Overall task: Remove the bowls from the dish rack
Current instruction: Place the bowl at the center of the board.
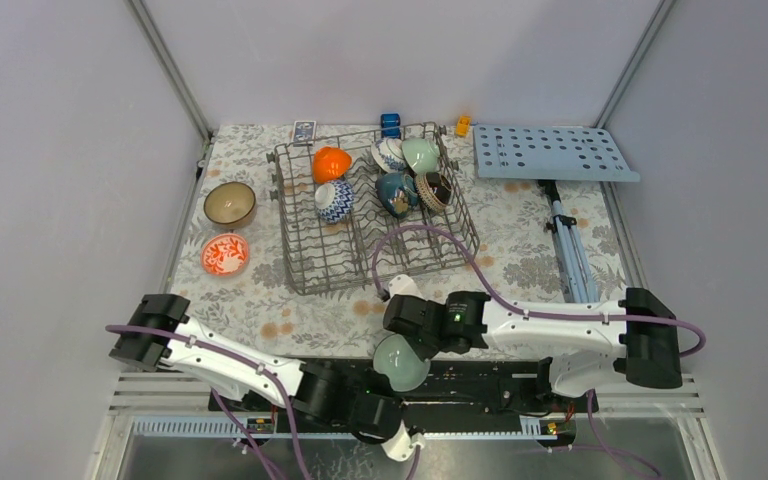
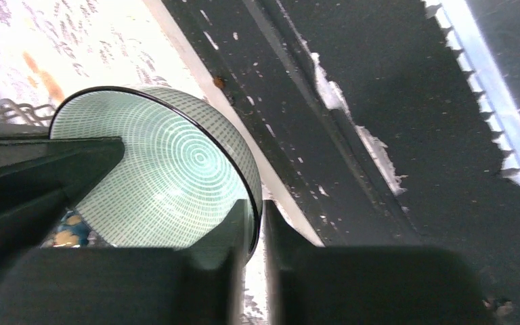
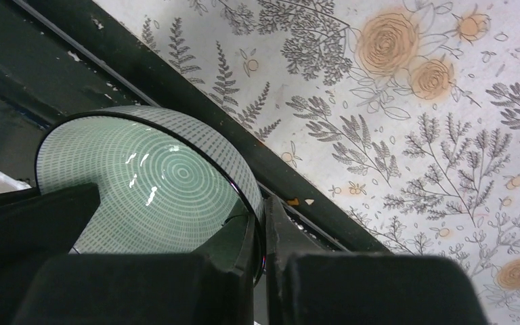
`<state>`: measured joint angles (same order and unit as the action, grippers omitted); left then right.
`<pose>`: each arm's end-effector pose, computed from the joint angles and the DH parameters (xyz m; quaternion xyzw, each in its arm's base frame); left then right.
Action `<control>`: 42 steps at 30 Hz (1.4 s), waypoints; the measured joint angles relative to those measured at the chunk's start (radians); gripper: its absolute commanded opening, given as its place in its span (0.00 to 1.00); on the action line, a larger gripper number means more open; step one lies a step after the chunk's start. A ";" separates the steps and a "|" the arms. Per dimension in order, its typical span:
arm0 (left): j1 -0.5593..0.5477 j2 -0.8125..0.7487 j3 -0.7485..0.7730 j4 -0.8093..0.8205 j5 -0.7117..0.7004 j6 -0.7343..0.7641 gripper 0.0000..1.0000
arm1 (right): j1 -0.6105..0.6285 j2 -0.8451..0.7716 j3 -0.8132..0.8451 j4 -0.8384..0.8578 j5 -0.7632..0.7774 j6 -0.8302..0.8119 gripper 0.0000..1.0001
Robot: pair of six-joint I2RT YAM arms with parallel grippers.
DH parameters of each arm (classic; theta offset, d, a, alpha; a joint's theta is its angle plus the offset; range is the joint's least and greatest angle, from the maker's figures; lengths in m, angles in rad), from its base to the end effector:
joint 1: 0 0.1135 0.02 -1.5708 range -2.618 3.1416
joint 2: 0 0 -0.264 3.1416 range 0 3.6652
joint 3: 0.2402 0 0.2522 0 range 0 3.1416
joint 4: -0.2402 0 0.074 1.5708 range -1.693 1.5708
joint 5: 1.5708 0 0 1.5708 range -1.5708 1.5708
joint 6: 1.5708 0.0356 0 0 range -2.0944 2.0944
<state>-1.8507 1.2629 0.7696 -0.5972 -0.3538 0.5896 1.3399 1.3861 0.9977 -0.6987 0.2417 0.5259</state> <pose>-0.0527 -0.2281 0.2067 0.8836 0.3677 0.0000 0.2899 0.0704 0.2623 0.2397 -0.3550 0.8965 0.1213 0.2356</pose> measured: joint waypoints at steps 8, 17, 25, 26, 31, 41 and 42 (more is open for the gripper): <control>-0.004 -0.055 -0.002 0.067 -0.135 -0.114 0.99 | -0.001 -0.054 0.018 -0.064 0.092 0.042 0.00; 0.021 -0.189 -0.005 0.168 -0.317 -0.313 0.99 | -0.137 -0.160 0.032 -0.079 0.187 0.060 0.00; 0.311 -0.203 0.122 0.230 -0.375 -0.587 0.99 | -0.354 -0.267 -0.056 0.020 0.178 0.061 0.00; 0.370 -0.212 0.129 0.242 -0.369 -0.635 0.99 | -0.361 -0.267 -0.069 0.027 0.174 0.063 0.00; 0.564 -0.285 0.132 0.275 -0.362 -0.835 0.99 | -0.377 -0.267 -0.147 0.053 0.152 0.095 0.00; 0.712 -0.349 0.133 0.140 -0.434 -1.233 0.99 | -0.382 -0.274 -0.206 0.080 0.117 0.264 0.00; 0.724 -0.344 0.133 0.115 -0.434 -1.268 0.99 | -0.386 -0.275 -0.206 0.079 0.117 0.283 0.00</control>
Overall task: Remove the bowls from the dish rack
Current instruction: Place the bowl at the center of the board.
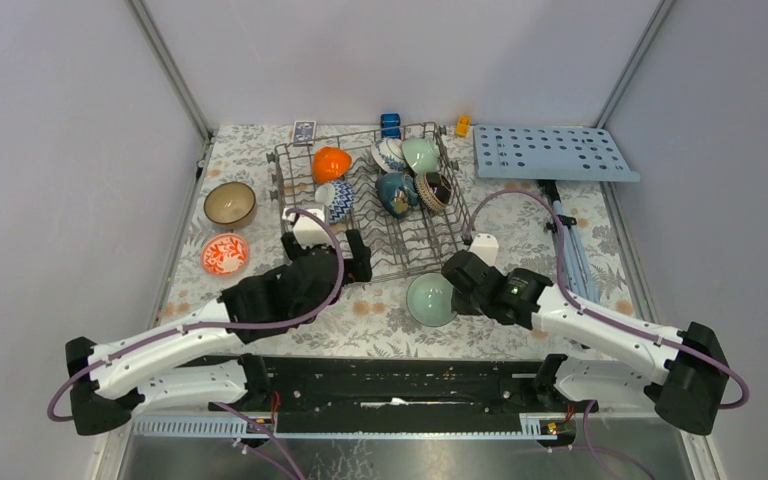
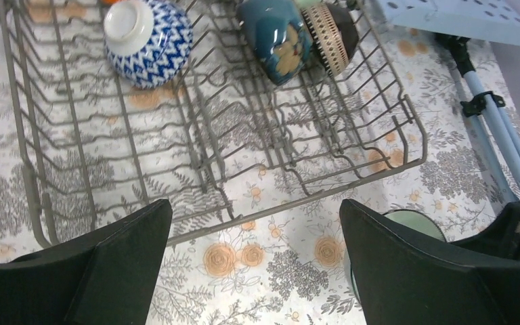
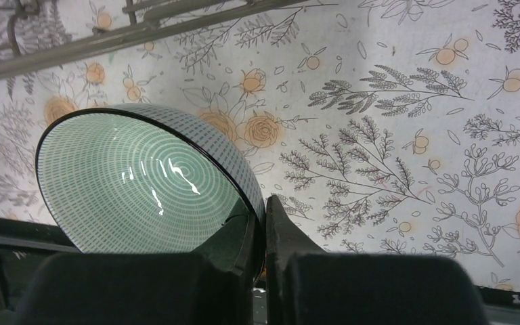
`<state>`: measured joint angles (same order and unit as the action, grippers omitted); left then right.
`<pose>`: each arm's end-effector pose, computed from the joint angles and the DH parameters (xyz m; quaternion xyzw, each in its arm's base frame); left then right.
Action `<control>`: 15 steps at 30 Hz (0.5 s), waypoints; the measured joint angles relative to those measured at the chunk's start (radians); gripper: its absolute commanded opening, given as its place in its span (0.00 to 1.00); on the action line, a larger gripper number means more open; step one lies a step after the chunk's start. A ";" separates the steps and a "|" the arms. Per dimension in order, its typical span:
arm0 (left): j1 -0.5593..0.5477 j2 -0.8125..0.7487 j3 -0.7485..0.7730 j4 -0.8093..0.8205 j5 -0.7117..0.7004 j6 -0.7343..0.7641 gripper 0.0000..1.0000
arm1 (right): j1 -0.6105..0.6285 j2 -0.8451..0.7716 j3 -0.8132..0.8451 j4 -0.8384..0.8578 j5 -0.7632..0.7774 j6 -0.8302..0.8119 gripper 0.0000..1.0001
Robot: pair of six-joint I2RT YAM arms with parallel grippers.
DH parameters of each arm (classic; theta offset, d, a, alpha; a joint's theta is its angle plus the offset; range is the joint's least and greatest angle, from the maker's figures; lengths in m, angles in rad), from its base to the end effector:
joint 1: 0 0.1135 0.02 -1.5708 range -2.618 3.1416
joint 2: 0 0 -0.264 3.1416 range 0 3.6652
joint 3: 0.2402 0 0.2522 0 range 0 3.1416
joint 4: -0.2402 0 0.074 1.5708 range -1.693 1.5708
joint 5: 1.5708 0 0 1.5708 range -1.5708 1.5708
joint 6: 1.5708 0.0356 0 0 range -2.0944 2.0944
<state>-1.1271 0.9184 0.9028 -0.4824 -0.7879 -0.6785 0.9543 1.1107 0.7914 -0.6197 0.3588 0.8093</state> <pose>0.1055 -0.1632 0.3321 -0.0147 0.8175 -0.1661 0.5513 0.1360 0.1703 0.2435 -0.0125 0.9368 0.1281 0.3253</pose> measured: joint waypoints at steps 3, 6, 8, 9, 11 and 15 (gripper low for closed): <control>0.020 0.009 0.000 -0.055 0.008 -0.087 0.99 | -0.017 -0.001 0.000 -0.008 0.010 0.050 0.00; 0.037 0.015 -0.001 -0.086 0.028 -0.165 0.99 | -0.027 0.025 0.002 -0.040 0.023 0.097 0.00; 0.048 0.018 -0.002 -0.103 0.044 -0.201 0.99 | -0.028 0.045 0.002 -0.064 0.029 0.135 0.00; 0.051 0.021 -0.002 -0.106 0.051 -0.214 0.99 | -0.029 0.048 0.002 -0.077 0.035 0.155 0.00; 0.058 0.027 -0.002 -0.112 0.064 -0.235 0.99 | -0.040 0.038 0.002 -0.089 0.046 0.180 0.00; 0.062 0.040 -0.002 -0.116 0.087 -0.251 0.99 | -0.146 -0.031 0.001 -0.104 0.051 0.186 0.00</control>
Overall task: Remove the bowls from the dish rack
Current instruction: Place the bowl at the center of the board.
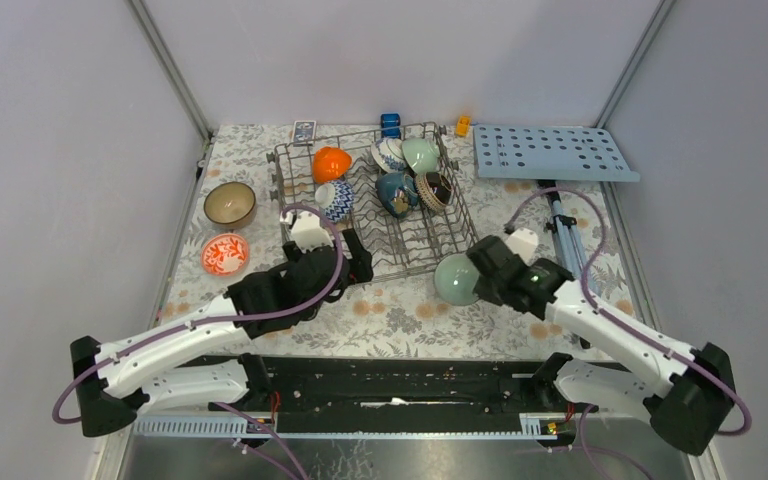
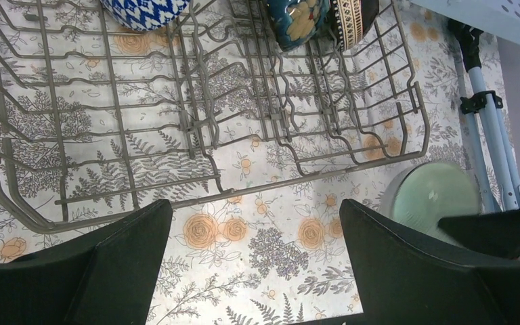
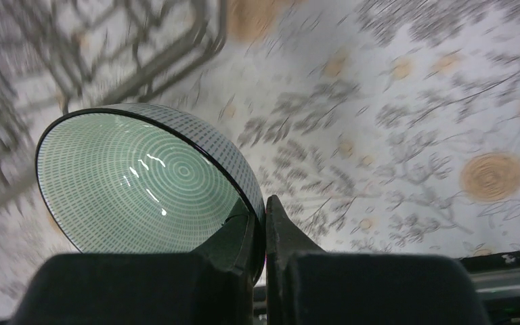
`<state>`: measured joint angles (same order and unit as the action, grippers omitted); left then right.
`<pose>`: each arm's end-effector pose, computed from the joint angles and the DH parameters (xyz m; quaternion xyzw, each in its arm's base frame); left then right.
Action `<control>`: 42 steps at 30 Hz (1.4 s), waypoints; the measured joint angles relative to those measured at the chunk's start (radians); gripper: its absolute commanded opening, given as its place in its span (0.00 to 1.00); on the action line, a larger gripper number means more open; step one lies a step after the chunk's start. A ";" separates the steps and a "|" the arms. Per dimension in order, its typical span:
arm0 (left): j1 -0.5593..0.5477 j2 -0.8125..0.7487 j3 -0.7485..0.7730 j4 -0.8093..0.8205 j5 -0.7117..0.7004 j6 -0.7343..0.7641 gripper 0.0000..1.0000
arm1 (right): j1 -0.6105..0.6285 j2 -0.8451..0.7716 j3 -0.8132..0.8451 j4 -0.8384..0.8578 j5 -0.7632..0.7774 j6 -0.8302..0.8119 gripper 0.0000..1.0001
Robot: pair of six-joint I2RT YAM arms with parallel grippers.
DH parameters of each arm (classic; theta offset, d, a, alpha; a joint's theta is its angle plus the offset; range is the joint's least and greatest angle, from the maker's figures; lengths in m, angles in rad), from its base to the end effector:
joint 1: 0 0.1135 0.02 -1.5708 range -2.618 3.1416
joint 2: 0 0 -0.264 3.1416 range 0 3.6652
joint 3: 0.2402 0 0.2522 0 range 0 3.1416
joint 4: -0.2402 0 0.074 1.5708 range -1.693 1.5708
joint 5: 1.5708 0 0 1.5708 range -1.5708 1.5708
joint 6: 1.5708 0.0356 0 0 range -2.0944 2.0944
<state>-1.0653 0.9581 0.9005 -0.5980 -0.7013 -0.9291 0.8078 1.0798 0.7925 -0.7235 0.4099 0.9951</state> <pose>0.1152 -0.1607 0.3136 -0.0941 0.8509 -0.1813 0.4840 0.1513 0.1377 0.2441 0.1440 0.9316 0.0908 0.3213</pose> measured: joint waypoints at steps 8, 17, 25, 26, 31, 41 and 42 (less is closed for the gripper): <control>0.002 0.000 -0.018 0.003 0.021 0.005 0.99 | -0.381 -0.028 0.007 0.015 0.005 -0.094 0.00; 0.003 -0.007 -0.031 0.006 0.063 0.018 0.99 | -0.579 0.204 0.082 0.147 -0.010 -0.105 0.00; 0.003 -0.063 -0.068 0.009 0.080 0.021 0.99 | -0.717 0.368 0.145 0.266 -0.012 -0.124 0.00; 0.003 -0.066 -0.072 0.010 0.082 0.021 0.99 | -0.722 0.377 0.148 0.270 -0.013 -0.125 0.00; 0.003 -0.067 -0.080 0.009 0.086 0.023 0.99 | -0.773 0.443 0.173 0.296 -0.039 -0.151 0.00; 0.003 -0.066 -0.092 0.009 0.086 0.023 0.99 | -0.865 0.517 0.180 0.335 -0.126 -0.188 0.00; 0.003 -0.066 -0.092 0.009 0.086 0.023 0.99 | -0.866 0.522 0.182 0.335 -0.136 -0.190 0.00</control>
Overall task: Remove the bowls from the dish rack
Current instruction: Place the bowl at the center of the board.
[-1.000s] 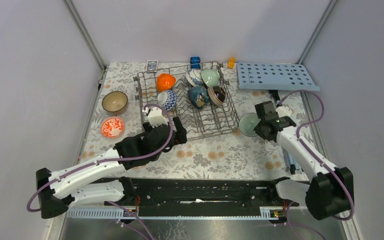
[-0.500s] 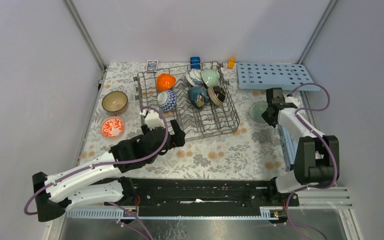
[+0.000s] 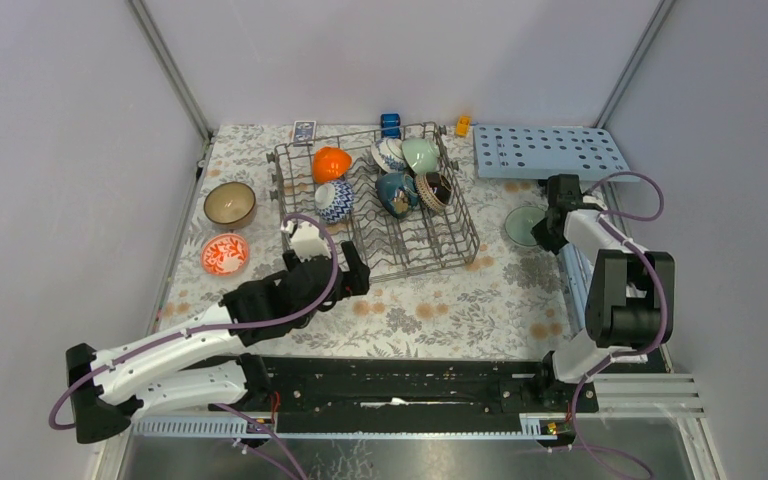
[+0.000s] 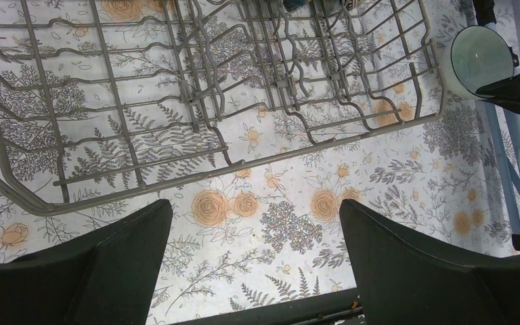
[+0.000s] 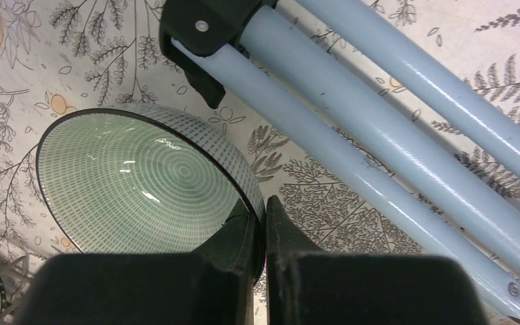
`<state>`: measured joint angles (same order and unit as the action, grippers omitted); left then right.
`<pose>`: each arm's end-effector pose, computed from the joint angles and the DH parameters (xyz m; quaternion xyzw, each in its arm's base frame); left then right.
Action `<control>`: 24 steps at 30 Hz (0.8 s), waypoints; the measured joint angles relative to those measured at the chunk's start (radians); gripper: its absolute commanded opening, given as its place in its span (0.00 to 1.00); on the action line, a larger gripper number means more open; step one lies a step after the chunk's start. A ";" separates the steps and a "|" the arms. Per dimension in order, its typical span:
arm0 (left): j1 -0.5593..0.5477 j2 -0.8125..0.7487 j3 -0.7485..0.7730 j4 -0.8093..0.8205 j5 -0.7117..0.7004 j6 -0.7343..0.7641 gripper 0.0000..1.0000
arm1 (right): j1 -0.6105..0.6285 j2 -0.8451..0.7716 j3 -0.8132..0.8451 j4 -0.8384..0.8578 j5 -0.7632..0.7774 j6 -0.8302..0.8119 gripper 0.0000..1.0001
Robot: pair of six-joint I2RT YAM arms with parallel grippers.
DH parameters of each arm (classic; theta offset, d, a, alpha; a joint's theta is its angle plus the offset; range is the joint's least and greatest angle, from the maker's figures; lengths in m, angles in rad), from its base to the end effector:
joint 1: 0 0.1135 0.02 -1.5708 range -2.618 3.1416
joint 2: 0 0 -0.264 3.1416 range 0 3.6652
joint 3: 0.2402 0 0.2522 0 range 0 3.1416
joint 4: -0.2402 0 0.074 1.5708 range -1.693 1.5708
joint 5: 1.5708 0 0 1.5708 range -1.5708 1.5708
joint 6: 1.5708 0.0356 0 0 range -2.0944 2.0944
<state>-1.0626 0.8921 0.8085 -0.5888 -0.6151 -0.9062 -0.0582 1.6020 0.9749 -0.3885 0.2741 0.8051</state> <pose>0.1075 -0.1508 0.2941 -0.0640 0.8662 -0.1938 0.4562 0.3178 -0.0282 0.1902 0.4326 0.8496 -0.0233 0.3007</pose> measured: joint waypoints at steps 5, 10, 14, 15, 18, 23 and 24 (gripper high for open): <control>0.000 0.001 0.000 0.000 0.002 0.000 0.99 | 0.000 0.021 0.015 0.013 -0.034 -0.010 0.13; 0.000 0.011 -0.001 0.000 0.003 -0.001 0.99 | -0.001 0.044 0.021 0.038 -0.060 -0.017 0.20; 0.000 0.020 -0.002 0.000 0.003 -0.002 0.99 | -0.003 0.053 0.021 0.053 -0.070 -0.023 0.25; 0.000 0.021 -0.002 0.000 0.004 -0.002 0.99 | -0.003 0.055 0.021 0.054 -0.076 -0.024 0.27; 0.000 0.024 -0.002 0.000 0.004 -0.003 0.99 | -0.003 0.055 0.021 0.060 -0.084 -0.025 0.32; 0.000 0.034 -0.002 0.005 0.010 -0.003 0.99 | -0.003 0.055 0.021 0.062 -0.086 -0.027 0.54; 0.000 0.037 -0.002 0.006 0.011 -0.003 0.99 | -0.003 0.055 0.021 0.061 -0.085 -0.027 0.63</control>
<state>-1.0626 0.9291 0.8070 -0.5827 -0.6041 -0.9089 -0.0608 1.6569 0.9958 -0.3275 0.1886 0.7776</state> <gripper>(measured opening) 0.987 0.443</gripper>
